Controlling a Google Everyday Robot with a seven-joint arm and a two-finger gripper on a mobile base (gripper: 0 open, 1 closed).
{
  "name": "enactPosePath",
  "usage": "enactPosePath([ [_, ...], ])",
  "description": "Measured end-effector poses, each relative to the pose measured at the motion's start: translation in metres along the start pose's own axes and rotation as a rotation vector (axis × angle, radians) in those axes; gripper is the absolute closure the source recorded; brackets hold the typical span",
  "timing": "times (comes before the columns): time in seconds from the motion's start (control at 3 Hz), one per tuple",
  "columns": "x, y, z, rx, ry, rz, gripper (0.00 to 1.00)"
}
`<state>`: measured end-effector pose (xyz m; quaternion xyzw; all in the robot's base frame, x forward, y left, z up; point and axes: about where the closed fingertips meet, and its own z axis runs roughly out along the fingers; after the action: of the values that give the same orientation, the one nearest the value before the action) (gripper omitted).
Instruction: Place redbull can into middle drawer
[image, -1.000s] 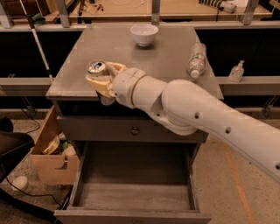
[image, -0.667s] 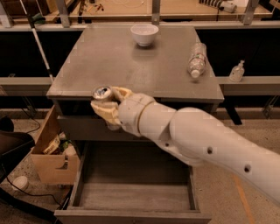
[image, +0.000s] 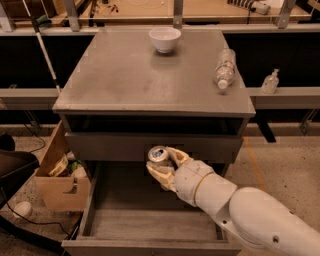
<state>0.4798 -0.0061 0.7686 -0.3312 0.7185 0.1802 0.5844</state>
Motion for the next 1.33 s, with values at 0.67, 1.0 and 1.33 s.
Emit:
enactPosePath([
  [0.67,0.109,-0.091,0.046,-0.023,-0.007,0.024,1.00],
  [1.0,0.110,-0.087,0.045,-0.025,-0.004,0.023,1.00],
  [1.33,0.130,-0.068,0.056,-0.073,-0.009,0.032,1.00],
])
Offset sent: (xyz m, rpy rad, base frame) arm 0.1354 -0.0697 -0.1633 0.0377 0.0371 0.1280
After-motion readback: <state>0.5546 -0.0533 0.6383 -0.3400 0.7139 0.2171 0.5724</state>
